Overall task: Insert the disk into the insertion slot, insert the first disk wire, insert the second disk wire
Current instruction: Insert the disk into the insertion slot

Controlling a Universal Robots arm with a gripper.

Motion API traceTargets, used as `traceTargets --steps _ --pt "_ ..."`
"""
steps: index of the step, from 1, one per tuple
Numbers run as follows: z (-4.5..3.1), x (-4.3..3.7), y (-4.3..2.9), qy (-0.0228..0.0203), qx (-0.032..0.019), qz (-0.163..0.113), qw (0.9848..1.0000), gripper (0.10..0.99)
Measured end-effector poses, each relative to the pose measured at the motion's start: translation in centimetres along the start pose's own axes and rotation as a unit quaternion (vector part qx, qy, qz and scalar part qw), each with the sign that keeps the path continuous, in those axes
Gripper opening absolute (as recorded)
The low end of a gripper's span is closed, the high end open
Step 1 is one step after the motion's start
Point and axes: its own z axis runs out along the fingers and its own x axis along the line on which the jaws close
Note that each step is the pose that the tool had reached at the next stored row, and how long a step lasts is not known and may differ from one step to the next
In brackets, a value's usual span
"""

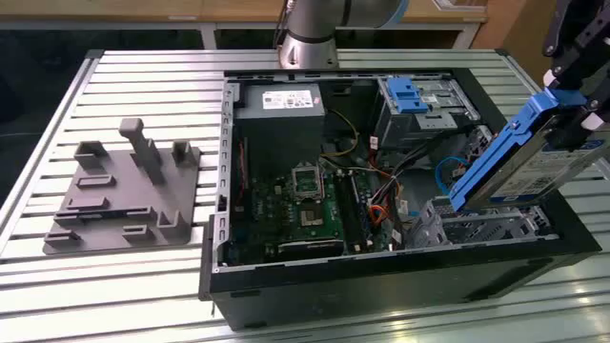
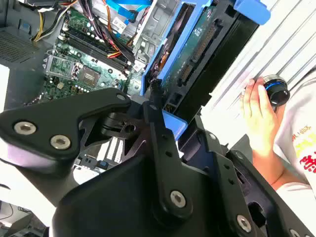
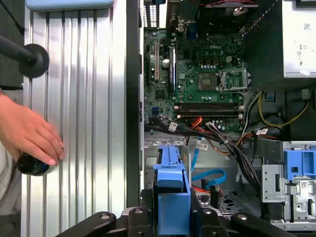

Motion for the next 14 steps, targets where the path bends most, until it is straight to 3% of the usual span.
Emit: traceTargets --steps 14 --pt "-0.02 0.0 0.0 -0.0012 0.0 0.0 1.0 0.365"
